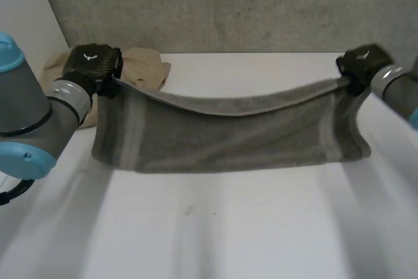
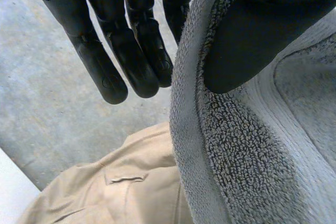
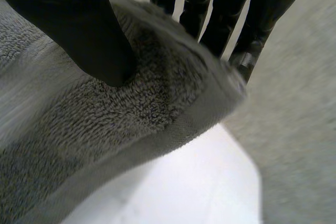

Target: Fold the laundry.

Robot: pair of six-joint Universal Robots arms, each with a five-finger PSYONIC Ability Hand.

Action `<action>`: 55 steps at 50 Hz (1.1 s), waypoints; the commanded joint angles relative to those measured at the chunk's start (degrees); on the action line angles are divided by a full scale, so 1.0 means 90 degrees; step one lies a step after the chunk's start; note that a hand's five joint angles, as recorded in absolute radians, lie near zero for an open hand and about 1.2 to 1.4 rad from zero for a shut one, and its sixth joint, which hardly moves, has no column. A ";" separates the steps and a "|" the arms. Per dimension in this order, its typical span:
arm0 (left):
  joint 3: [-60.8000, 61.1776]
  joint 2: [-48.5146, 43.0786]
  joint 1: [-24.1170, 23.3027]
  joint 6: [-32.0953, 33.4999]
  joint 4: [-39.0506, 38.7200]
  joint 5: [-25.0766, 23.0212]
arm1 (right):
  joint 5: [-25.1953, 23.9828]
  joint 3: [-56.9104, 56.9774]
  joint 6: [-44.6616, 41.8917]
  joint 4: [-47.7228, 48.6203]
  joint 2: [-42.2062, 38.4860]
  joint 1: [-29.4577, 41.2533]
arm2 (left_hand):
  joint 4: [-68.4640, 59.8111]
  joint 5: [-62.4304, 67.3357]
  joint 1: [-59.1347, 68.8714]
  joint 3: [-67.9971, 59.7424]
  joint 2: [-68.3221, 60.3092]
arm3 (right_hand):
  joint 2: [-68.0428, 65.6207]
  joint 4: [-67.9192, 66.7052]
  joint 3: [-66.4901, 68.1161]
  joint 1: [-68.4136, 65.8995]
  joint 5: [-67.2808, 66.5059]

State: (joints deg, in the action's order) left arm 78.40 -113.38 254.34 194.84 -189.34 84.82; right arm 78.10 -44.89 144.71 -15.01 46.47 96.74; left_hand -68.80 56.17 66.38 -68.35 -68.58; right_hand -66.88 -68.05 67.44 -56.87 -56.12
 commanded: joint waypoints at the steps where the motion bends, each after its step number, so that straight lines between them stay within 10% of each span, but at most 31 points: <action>1: 0.0350 0.1149 0.0158 -0.0116 0.0217 0.0292 | -0.0075 -0.0754 -0.0463 -0.0997 0.1779 -0.0202 | -0.1245 0.1537 0.1514 -0.1295 -0.1269 | -0.1458 -0.1327 0.1396 -0.2571 -0.1542; 26: 0.0683 0.4785 0.0627 -0.1161 0.1360 0.0234 | -0.1627 -0.1301 -0.0775 -0.2852 0.5286 -0.1306 | -0.1245 0.1537 0.1514 -0.1295 -0.1269 | -0.1458 -0.1327 0.1396 -0.2571 -0.1542; 41: 0.0538 0.1623 0.0510 -0.0995 0.1165 0.0273 | -0.1082 -0.1409 -0.1324 -0.2834 0.3091 -0.0897 | -0.1245 0.1537 0.1514 -0.1295 -0.1269 | -0.1458 -0.1327 0.1396 -0.2571 -0.1542; 55: -0.3580 -0.0538 0.0022 -0.0643 -0.0170 0.0817 | 0.0413 0.0896 0.0190 0.1235 0.1175 0.0237 | -0.1245 0.1537 0.1514 -0.1295 -0.1269 | -0.1458 -0.1327 0.1396 -0.2571 -0.1542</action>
State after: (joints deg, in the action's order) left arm 65.03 -114.06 255.71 189.01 -182.99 87.99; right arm 78.72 -44.52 140.90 -23.79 59.78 97.12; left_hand -68.85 56.17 66.38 -68.48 -68.75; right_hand -66.88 -68.20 67.44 -56.87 -56.70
